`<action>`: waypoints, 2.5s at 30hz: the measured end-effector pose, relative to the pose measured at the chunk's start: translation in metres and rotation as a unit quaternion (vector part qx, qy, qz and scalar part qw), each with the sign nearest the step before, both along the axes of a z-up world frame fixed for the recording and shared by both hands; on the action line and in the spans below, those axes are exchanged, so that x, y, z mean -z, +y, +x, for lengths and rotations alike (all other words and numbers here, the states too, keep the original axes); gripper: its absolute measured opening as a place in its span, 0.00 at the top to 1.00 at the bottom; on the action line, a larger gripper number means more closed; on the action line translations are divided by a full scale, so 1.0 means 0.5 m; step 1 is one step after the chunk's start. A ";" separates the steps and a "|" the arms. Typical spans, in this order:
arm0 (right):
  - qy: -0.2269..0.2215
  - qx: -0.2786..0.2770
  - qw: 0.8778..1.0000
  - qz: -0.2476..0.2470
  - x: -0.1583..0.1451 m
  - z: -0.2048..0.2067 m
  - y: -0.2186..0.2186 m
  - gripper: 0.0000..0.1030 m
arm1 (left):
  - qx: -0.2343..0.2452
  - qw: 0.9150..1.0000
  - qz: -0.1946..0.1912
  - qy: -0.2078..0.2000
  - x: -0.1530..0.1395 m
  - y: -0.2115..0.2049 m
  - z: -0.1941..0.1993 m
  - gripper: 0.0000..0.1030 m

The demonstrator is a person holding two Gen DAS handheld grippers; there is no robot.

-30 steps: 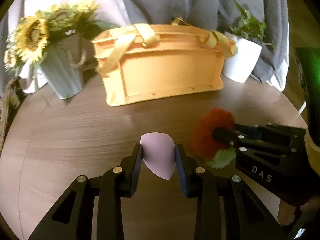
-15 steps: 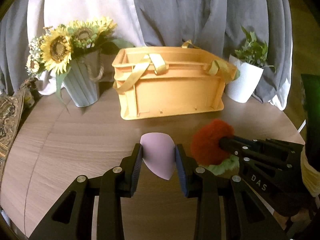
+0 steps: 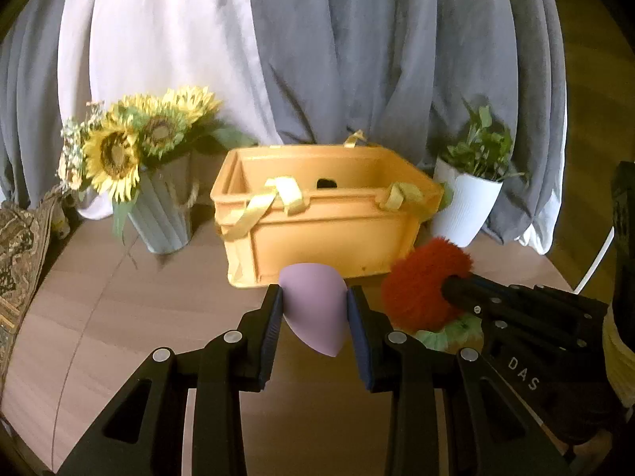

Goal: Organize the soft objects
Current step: 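Carry the pink sponge with the left gripper while the right gripper carries the pom-pom over the crate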

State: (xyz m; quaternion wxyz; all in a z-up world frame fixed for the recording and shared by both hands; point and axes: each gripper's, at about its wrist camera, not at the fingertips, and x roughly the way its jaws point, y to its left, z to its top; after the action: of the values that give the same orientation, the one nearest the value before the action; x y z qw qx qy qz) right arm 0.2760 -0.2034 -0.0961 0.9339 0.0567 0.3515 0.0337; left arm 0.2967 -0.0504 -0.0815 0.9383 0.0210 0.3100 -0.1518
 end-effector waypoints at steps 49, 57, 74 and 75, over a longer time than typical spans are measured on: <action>-0.176 0.030 0.984 -0.021 -0.217 0.124 -0.011 0.93 | 0.007 0.990 -0.018 -0.142 -0.219 -0.006 0.165 0.68; -0.187 0.027 0.982 -0.024 -0.231 0.178 0.000 0.93 | 0.007 0.989 -0.016 -0.147 -0.223 -0.001 0.229 0.68; -0.143 0.032 0.989 -0.019 -0.160 0.341 -0.031 0.93 | 0.017 0.994 -0.005 -0.106 -0.141 -0.038 0.387 0.68; -0.140 0.033 0.989 -0.020 -0.153 0.349 -0.032 0.93 | 0.017 0.995 -0.004 -0.102 -0.133 -0.040 0.395 0.68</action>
State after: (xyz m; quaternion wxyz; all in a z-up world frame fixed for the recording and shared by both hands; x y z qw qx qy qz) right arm 0.4505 -0.2196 -0.0194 0.9754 0.0441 0.2158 0.0035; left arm 0.4941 -0.0704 -0.0147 0.9624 0.0381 0.2117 -0.1659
